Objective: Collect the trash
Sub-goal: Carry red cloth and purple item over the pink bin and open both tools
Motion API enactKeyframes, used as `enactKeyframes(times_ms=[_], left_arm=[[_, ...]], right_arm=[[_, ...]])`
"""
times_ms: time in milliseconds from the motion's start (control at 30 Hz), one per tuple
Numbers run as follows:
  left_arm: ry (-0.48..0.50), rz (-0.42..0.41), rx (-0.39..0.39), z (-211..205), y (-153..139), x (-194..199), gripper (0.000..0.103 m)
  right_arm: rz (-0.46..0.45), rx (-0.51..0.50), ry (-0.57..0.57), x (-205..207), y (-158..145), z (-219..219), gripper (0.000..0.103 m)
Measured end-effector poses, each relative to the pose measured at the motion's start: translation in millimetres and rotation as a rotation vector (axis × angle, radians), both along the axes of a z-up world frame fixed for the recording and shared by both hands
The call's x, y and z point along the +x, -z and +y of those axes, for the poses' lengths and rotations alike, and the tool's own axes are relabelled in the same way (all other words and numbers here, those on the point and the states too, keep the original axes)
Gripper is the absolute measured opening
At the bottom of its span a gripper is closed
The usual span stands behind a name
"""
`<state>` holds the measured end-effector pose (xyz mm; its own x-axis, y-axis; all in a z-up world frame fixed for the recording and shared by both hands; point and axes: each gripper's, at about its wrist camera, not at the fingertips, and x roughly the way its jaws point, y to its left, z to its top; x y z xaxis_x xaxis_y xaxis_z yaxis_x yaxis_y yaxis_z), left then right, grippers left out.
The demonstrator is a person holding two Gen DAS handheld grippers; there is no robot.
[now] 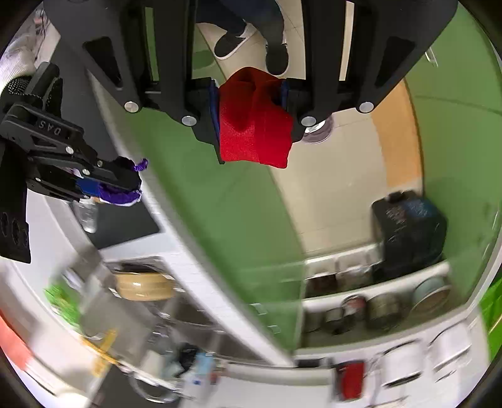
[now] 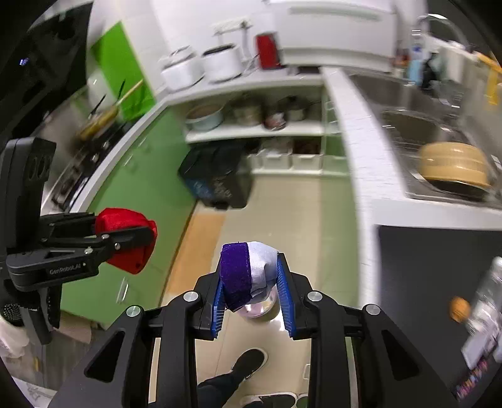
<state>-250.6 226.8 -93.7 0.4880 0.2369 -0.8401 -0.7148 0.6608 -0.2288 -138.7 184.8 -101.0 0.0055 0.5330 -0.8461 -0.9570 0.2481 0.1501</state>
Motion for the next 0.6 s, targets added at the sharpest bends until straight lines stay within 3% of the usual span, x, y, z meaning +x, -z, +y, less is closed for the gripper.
enactKeyframes(times_ms=[233, 467, 600], left_arm=[[-0.077, 0.044, -0.075, 47.6, 80.7, -31.1, 0.028], [-0.100, 0.084, -0.172, 85.3, 207.5, -43.0, 0.028], [-0.117, 0.085, -0.235, 103.5, 287.9, -47.7, 0.028]], right_arm=[[0.070, -0.113, -0.098, -31.3, 86.8, 69.2, 0.029], [0.130, -0.244, -0.138, -44.5, 202.2, 110.2, 0.029], [0.156, -0.307, -0.139, -45.4, 284.7, 125.2, 0.029]])
